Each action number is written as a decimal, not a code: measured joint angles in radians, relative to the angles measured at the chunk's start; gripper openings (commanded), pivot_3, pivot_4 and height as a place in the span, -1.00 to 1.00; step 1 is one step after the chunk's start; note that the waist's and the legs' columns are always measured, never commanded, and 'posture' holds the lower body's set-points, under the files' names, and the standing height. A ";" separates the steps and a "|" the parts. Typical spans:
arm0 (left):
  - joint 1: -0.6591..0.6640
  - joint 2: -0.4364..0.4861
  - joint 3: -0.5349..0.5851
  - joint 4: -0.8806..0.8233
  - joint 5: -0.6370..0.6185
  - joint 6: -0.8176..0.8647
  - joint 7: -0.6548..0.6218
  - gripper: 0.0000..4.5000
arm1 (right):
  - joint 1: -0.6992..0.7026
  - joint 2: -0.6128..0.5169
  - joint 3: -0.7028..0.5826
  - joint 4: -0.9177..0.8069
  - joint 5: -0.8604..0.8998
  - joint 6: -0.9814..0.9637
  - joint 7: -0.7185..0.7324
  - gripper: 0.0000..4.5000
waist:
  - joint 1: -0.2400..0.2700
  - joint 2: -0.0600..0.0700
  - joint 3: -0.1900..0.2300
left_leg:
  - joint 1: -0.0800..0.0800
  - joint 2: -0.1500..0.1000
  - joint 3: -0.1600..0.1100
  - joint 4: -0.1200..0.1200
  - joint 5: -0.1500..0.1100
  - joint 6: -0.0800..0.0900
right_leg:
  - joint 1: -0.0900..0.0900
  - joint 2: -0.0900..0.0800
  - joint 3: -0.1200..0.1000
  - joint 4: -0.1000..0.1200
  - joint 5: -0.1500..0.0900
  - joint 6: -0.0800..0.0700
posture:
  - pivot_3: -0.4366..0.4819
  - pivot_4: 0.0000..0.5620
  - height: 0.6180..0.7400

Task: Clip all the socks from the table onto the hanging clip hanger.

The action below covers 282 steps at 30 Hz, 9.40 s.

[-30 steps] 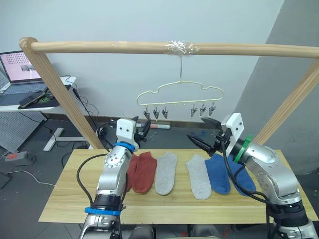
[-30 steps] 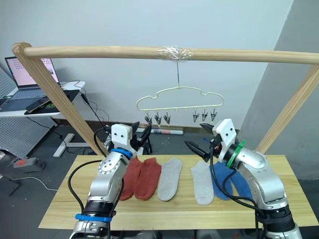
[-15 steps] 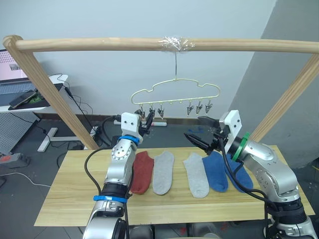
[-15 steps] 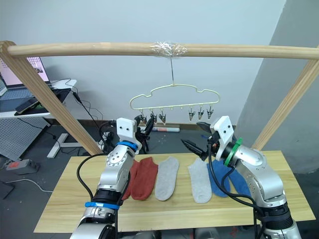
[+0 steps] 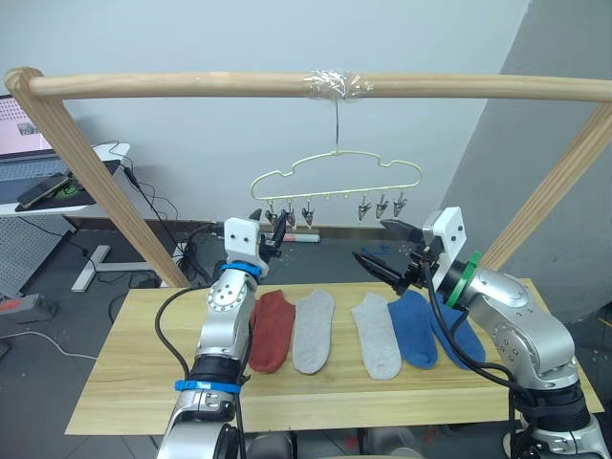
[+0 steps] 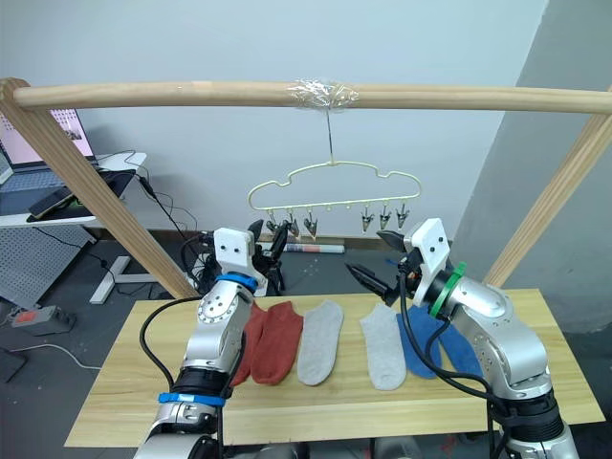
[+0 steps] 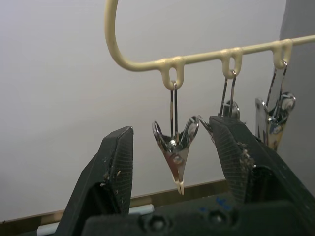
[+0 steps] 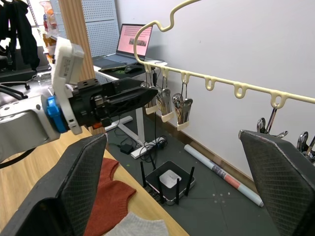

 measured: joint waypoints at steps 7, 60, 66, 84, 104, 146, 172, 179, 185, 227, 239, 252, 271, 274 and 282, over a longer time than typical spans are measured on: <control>0.018 0.000 0.000 -0.060 -0.002 0.038 -0.003 0.20 | 0.000 0.000 -0.002 0.000 0.006 0.001 -0.001 1.00 | 0.000 0.000 0.000 | 0.000 0.000 0.000 0.000 0.000 0.000 | 0.000 0.000 0.000 0.000 0.000 0.000 | -0.45 -0.70 1.00; -0.051 0.001 0.003 0.027 0.023 -0.009 0.021 -1.00 | 0.196 -0.045 -0.045 0.231 -0.200 0.035 -0.242 1.00 | 0.002 0.000 0.000 | 0.000 0.000 0.002 0.000 0.000 0.000 | -0.001 0.000 0.002 0.001 0.000 0.000 | -0.40 -0.70 1.00; -0.036 0.003 0.001 0.013 0.024 -0.002 0.020 -1.00 | 0.151 -0.009 -0.073 0.469 -0.273 0.012 -0.330 1.00 | -0.002 0.000 0.000 | 0.002 0.001 0.005 0.000 0.000 0.000 | -0.002 0.000 0.004 0.004 0.000 0.000 | -0.38 -0.69 1.00; 0.019 0.003 -0.003 -0.082 0.024 0.044 0.020 -1.00 | -0.022 0.055 -0.125 0.969 -0.322 -0.092 -0.359 0.09 | 0.003 0.001 0.001 | 0.002 0.000 0.005 0.001 0.000 0.000 | -0.001 0.000 0.004 0.005 0.000 0.000 | -0.27 -0.67 1.00; 0.053 0.060 0.067 -0.262 -0.259 0.413 -0.116 -1.00 | 0.178 -0.203 -0.012 0.320 -0.390 -0.075 -0.104 -0.95 | 0.002 0.005 0.005 | 0.002 0.008 0.006 0.001 0.000 0.000 | -0.002 0.008 0.004 0.005 0.000 0.000 | -0.24 -0.67 1.00; 0.051 0.062 0.255 -0.405 -0.787 0.887 -0.058 -1.00 | -0.182 0.246 0.275 0.244 -0.161 0.191 0.022 -0.95 | 0.027 0.000 0.012 | -0.001 0.013 0.006 0.000 -0.002 -0.004 | -0.007 0.011 0.004 0.004 0.001 -0.002 | -0.13 -0.71 1.00; 0.118 0.197 0.245 -0.468 -0.759 0.849 -0.099 0.99 | -0.252 0.487 0.200 0.541 -0.138 0.145 -0.085 -1.00 | 0.035 0.000 0.012 | -0.002 0.013 0.006 0.000 -0.002 -0.004 | -0.009 0.011 0.004 0.004 0.004 -0.009 | -0.06 -0.69 1.00; 0.133 0.236 0.186 -0.528 -0.608 0.733 -0.132 1.00 | -0.276 0.522 0.154 0.699 -0.130 0.114 -0.095 -0.01 | 0.050 0.002 0.013 | -0.003 0.013 0.006 0.000 -0.002 -0.004 | -0.009 0.011 0.004 0.004 0.005 -0.010 | -0.02 -0.69 1.00; 0.192 0.227 0.113 -0.575 -0.507 0.663 -0.136 1.00 | -0.208 0.417 0.189 0.675 -0.168 0.075 -0.057 0.95 | 0.052 0.002 0.013 | -0.003 0.013 0.006 -0.002 -0.002 -0.004 | -0.009 0.011 0.004 0.003 0.005 -0.011 | -0.05 -0.68 1.00; -0.040 -0.014 -0.078 -0.062 -0.037 0.119 -0.068 -0.45 | -0.054 0.050 -0.010 -0.035 0.003 0.222 -0.089 1.00 | 0.028 0.002 0.025 | -0.006 0.013 0.007 0.000 -0.002 -0.004 | -0.010 0.011 0.003 0.001 0.002 -0.006 | -0.35 -0.65 1.00; -0.079 -0.025 -0.068 0.033 -0.002 0.062 -0.057 -0.45 | -0.081 0.037 -0.011 -0.042 0.029 0.234 -0.105 1.00 | 0.007 0.002 0.025 | -0.007 0.013 0.006 0.001 -0.002 -0.004 | -0.010 0.011 0.003 0.002 0.002 -0.005 | -0.39 -0.67 1.00; -0.125 -0.038 -0.066 0.077 0.024 0.010 -0.028 -0.45 | -0.081 0.033 -0.011 -0.042 0.036 0.234 -0.116 1.00 | 0.004 0.002 0.025 | -0.006 0.013 0.006 0.001 -0.002 -0.004 | -0.010 0.011 0.003 0.003 0.003 -0.007 | -0.40 -0.67 1.00; -0.125 -0.038 -0.066 0.099 0.022 0.004 -0.032 -0.88 | -0.081 0.032 -0.011 -0.042 0.036 0.234 -0.129 1.00 | 0.002 0.002 0.025 | -0.006 0.013 0.006 0.002 -0.002 -0.004 | -0.010 0.011 0.003 0.004 0.004 -0.008 | -0.40 -0.66 1.00; -0.125 -0.038 -0.065 0.099 0.022 0.004 -0.039 -0.88 | -0.080 0.027 -0.011 -0.042 0.036 0.233 -0.128 1.00 | 0.002 0.002 0.025 | -0.006 0.013 0.006 0.002 -0.002 -0.004 | -0.010 0.011 0.003 0.004 0.004 -0.008 | -0.39 -0.66 1.00; -0.112 -0.027 -0.062 0.068 0.019 0.024 -0.048 -0.88 | -0.013 -0.021 0.022 -0.012 -0.022 0.211 -0.134 1.00 | 0.003 0.002 0.025 | -0.006 0.013 0.007 0.003 -0.002 -0.004 | -0.010 0.011 0.003 0.005 0.004 -0.008 | -0.37 -0.64 1.00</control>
